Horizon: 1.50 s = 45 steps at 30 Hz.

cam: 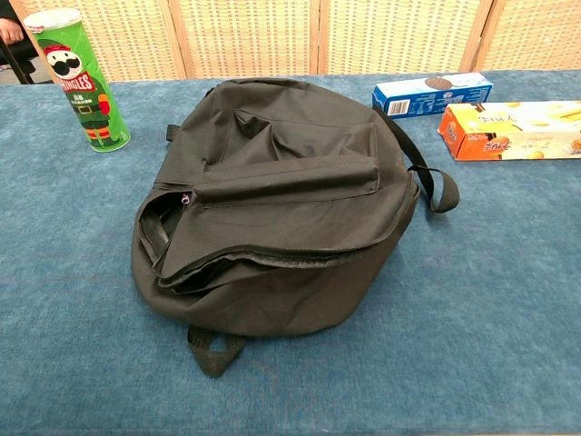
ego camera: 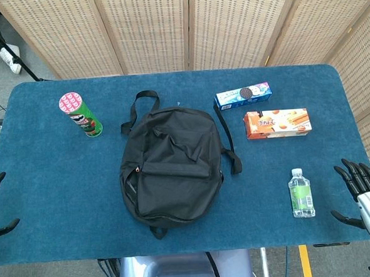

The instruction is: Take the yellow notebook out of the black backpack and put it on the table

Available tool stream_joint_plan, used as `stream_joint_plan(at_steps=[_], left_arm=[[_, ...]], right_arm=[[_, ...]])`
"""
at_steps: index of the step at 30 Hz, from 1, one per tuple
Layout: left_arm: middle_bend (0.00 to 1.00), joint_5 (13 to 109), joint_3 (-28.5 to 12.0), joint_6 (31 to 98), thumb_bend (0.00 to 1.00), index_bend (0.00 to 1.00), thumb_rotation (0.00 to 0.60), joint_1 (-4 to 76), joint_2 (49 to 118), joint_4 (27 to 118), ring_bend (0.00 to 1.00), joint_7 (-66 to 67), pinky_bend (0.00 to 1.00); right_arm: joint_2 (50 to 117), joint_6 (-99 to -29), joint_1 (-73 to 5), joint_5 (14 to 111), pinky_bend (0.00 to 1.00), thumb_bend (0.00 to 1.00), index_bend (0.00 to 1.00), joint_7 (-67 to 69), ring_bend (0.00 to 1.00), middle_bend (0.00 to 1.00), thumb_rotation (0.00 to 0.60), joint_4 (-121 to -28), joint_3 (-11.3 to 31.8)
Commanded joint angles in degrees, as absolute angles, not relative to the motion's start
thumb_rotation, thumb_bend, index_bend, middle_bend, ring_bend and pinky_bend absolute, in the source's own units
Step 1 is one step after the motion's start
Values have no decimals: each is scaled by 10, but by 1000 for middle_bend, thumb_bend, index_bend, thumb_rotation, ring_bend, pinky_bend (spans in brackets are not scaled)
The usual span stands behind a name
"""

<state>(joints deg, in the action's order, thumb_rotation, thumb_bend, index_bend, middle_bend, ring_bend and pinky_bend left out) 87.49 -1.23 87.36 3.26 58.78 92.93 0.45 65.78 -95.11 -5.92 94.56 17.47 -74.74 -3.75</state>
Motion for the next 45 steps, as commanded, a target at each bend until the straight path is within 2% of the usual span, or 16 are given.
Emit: stream_joint_plan(at_steps=[1,5,7,9,11,13,18,25,30,35,41,45], left_arm=[[0,874,-13,874,0,0,600,32,588,929,0,5,0],[0,875,-13,876,0,0,600,31,588,930,0,7,0],[0,875,-13,878,0,0,600,30,588,932,0,9,0],[0,875,-13,877,0,0,600,30,589,932,0,11,0],[0,875,-13,874,0,0,600,31,591,930,0,14,0],[0,871,-14,871,0,0,600,32,593,928,0,17,0],[0,865,-15,866,0,0,600,34,596,927,0,24,0],[0,855,-17,859,0,0,600,35,600,921,0,28,0],[0,847,-20,852,0,0,600,37,600,915,0,24,0],[0,843,-22,850,0,0,600,38,599,913,0,17,0],[0,845,-21,850,0,0,600,38,599,913,0,16,0],[0,844,-22,851,0,0,600,38,597,914,0,13,0]], right_arm=[[658,-944,-59,947,38,0,2,177,0,0,600,-748,-36],[658,-943,-62,965,38,0,14,195,0,0,600,-756,-39],[658,-946,-70,987,38,0,72,225,0,24,600,-764,-42],[660,-947,-85,1016,38,0,173,255,11,117,600,-762,-46],[652,-927,-110,1047,41,1,213,287,21,159,600,-779,-56],[642,-906,-141,1081,52,13,221,300,24,161,600,-809,-60],[648,-833,-212,1125,73,43,262,257,45,174,600,-867,-46],[699,-734,-271,1119,103,173,290,208,70,201,600,-890,-36],[733,-701,-291,1106,123,245,314,178,98,223,600,-898,-28],[764,-668,-311,1079,145,387,343,154,133,246,600,-912,-16],[786,-631,-325,1047,148,439,344,109,135,217,600,-919,-10],[790,-625,-328,1044,148,440,344,82,135,199,600,-930,-15]])
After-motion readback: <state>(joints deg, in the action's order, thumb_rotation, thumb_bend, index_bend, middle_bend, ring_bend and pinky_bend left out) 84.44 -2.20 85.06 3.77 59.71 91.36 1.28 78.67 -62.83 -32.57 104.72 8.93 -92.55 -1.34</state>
